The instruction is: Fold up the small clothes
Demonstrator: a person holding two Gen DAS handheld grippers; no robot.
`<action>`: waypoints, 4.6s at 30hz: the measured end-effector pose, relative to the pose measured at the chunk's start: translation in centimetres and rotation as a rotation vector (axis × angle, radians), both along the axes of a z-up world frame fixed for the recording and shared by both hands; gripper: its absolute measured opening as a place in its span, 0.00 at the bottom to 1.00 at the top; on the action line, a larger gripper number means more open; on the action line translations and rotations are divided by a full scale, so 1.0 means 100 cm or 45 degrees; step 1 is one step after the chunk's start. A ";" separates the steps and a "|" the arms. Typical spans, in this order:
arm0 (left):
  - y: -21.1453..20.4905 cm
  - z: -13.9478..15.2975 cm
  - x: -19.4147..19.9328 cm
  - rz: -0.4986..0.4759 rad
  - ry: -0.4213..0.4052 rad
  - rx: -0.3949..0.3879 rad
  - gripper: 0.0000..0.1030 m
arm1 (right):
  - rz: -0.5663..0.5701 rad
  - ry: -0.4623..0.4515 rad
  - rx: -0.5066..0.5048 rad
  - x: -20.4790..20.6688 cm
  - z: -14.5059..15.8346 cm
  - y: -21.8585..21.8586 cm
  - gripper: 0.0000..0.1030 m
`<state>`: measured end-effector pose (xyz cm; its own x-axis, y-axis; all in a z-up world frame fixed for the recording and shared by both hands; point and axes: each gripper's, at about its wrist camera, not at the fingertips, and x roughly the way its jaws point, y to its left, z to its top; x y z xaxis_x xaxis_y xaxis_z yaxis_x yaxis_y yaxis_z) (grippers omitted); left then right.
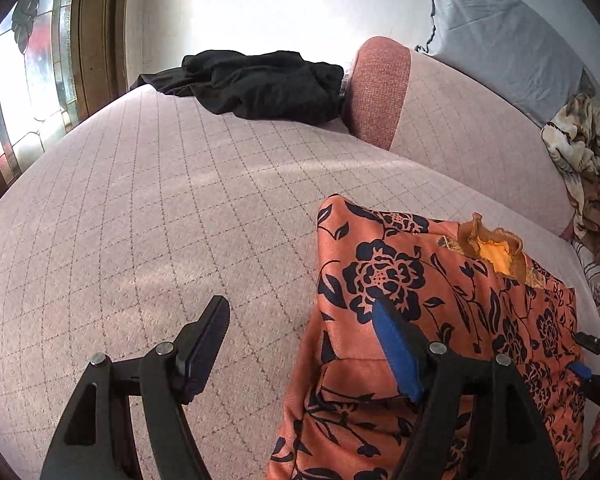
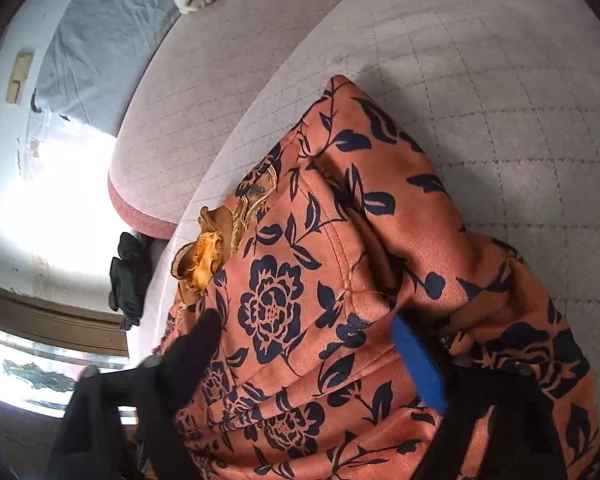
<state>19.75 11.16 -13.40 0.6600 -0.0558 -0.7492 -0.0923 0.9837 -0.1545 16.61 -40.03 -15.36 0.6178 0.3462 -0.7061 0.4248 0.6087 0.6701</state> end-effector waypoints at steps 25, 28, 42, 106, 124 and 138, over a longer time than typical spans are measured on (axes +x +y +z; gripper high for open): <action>-0.052 -0.030 0.023 -0.069 0.217 0.154 0.82 | 0.203 0.009 -0.091 0.040 -0.016 0.021 0.83; -0.055 -0.001 0.016 -0.080 0.071 0.180 0.82 | 0.164 -0.011 -0.127 0.040 0.002 0.023 0.83; -0.029 -0.012 0.007 -0.105 0.212 0.191 0.90 | 0.181 -0.123 -0.182 0.041 0.014 0.015 0.86; 0.017 -0.029 -0.252 -0.222 0.383 0.016 0.08 | 0.617 0.252 -0.092 -0.270 -0.020 -0.040 0.21; 0.029 -0.030 -0.244 -0.164 0.415 -0.132 0.10 | 0.461 0.178 0.111 -0.271 -0.027 -0.051 0.08; 0.030 -0.017 -0.244 -0.190 0.370 -0.132 0.07 | 0.487 0.190 0.099 -0.266 -0.025 -0.049 0.07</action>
<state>-4.68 14.17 -15.11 0.3986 -0.2215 -0.8900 -0.0031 0.9701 -0.2428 -9.99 -44.91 -17.83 0.3272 0.5868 -0.7406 0.2736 0.6914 0.6687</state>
